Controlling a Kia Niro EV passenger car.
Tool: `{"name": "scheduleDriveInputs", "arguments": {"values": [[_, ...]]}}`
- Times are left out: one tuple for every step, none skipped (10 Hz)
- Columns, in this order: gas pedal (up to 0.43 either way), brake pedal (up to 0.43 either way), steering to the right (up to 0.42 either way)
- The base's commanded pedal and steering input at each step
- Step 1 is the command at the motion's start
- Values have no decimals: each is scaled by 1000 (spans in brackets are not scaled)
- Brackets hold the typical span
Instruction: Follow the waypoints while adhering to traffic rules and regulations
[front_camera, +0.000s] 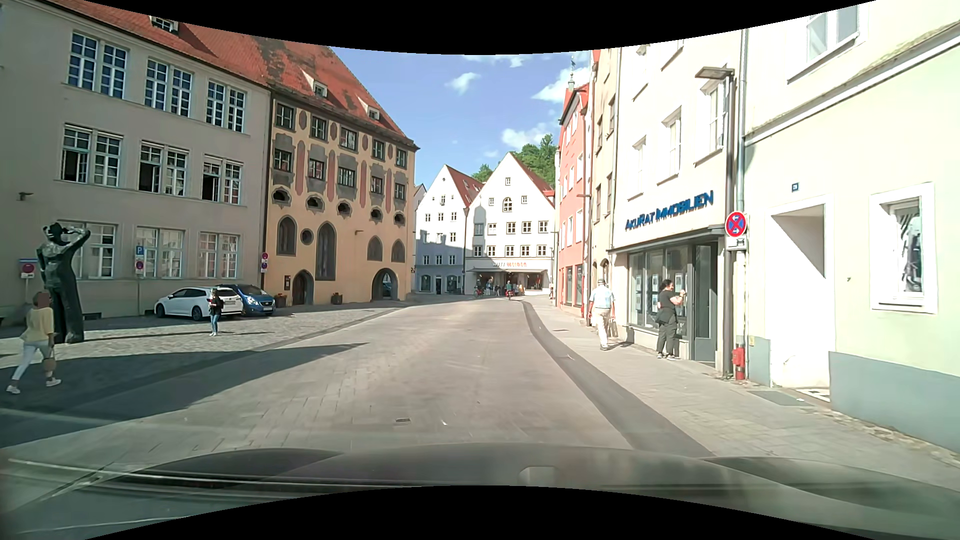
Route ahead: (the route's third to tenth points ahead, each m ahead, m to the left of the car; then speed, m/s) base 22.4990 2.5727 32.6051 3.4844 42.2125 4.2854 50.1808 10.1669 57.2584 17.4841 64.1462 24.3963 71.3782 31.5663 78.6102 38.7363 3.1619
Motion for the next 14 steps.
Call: {"name": "scheduleDriveInputs", "arguments": {"values": [[118, 6, -64], [98, 6, -62], [87, 12, -59], [87, 6, -51], [87, 6, -41], [87, 6, -34], [87, 6, -30], [87, 6, -28], [87, 6, -22], [87, 6, -12], [87, 6, -10], [87, 6, -10], [87, 6, -9], [87, 6, -8]]}}
